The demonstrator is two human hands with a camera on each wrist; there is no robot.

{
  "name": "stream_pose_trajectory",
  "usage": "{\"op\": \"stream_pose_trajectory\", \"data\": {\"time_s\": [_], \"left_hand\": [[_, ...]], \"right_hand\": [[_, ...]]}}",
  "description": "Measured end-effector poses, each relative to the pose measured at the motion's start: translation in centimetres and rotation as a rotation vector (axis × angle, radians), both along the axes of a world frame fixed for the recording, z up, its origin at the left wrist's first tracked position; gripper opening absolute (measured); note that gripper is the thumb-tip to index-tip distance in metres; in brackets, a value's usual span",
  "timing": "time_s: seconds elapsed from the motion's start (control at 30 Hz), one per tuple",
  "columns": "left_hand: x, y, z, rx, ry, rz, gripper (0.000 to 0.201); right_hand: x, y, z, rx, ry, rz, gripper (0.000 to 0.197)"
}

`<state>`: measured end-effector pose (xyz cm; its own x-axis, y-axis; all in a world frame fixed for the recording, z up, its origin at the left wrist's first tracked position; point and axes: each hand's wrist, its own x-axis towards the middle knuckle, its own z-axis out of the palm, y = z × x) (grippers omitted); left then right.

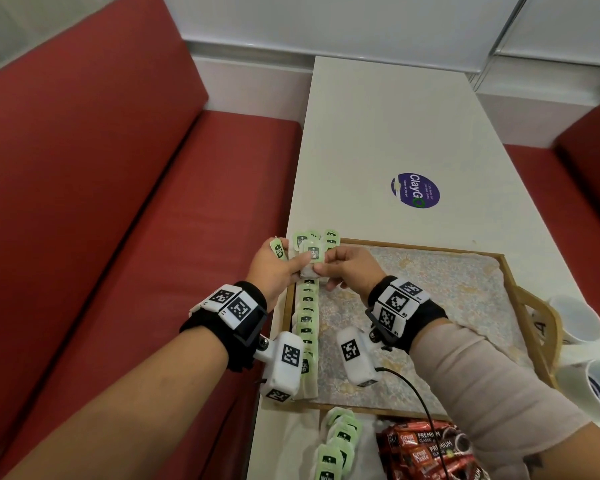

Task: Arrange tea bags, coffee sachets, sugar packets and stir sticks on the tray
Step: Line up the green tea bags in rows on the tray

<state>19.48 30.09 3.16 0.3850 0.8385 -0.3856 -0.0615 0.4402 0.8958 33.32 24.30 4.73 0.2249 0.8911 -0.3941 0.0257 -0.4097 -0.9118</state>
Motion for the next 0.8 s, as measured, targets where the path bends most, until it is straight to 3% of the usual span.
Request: {"op": "stream_pose_trajectory", "data": {"time_s": [0.23,0.4,0.8], "left_hand": [[0.0,0.0,0.3,-0.049,-0.020,0.056,0.007],[-0.1,-0.1,0.3,-0.063,-0.014,0.055,0.016],[-0.1,-0.3,0.4,-0.069,-0.009,0.054,0.025]], "right_hand": [[1.0,-0.4,-1.2,-0.026,-0.032,-0.192,0.021],[2.2,-0.8,-3.1,-0.180,-0.105,-0.259,0.018],[2.2,0.0,-4.6,-0.347,-0.290,-0.096,0.009]]}}
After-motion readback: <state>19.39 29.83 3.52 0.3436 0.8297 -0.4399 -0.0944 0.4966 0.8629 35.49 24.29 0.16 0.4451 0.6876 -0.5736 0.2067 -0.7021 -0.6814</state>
